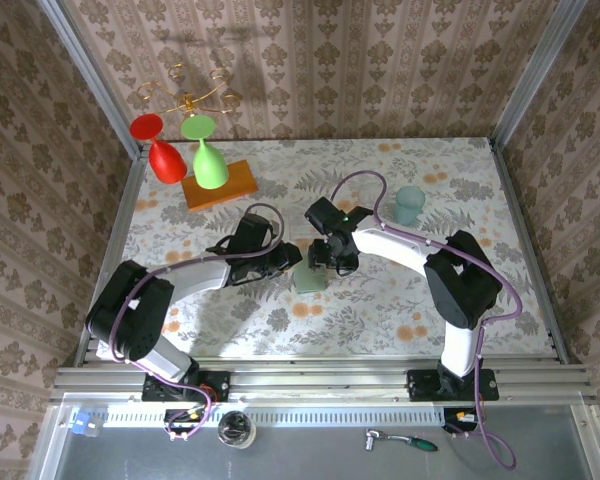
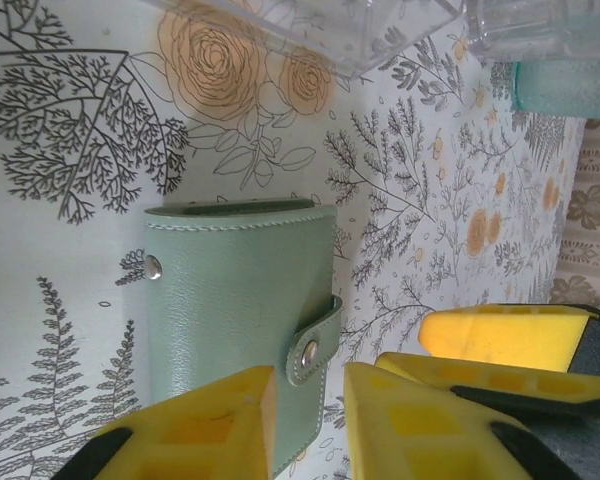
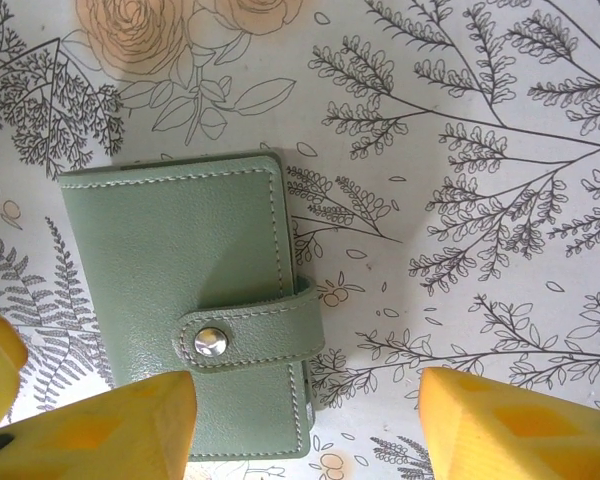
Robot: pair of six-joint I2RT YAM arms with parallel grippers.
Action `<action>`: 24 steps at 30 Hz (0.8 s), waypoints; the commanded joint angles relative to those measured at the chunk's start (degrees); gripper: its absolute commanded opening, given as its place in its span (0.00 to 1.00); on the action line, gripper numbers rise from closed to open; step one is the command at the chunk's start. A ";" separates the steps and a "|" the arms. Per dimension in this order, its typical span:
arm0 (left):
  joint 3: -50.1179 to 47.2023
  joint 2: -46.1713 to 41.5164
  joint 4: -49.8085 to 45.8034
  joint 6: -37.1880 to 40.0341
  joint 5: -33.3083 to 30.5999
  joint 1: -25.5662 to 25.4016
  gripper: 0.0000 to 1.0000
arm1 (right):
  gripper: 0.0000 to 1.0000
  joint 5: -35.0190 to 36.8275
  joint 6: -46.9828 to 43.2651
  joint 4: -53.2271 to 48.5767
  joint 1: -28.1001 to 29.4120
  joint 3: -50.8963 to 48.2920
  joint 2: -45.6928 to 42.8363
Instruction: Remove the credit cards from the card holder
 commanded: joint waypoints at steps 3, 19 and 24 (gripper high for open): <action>-1.11 -0.46 0.20 -0.54 1.78 -0.16 0.13 | 0.54 -2.45 -1.53 -1.14 0.04 0.75 -0.70; -9.65 -2.11 11.44 -5.45 3.44 3.00 0.00 | 0.47 -1.76 -5.15 -8.19 2.61 10.12 6.92; -11.45 -2.75 13.80 -5.93 3.60 3.69 0.00 | 0.46 -0.68 -6.12 -10.69 3.29 13.26 9.85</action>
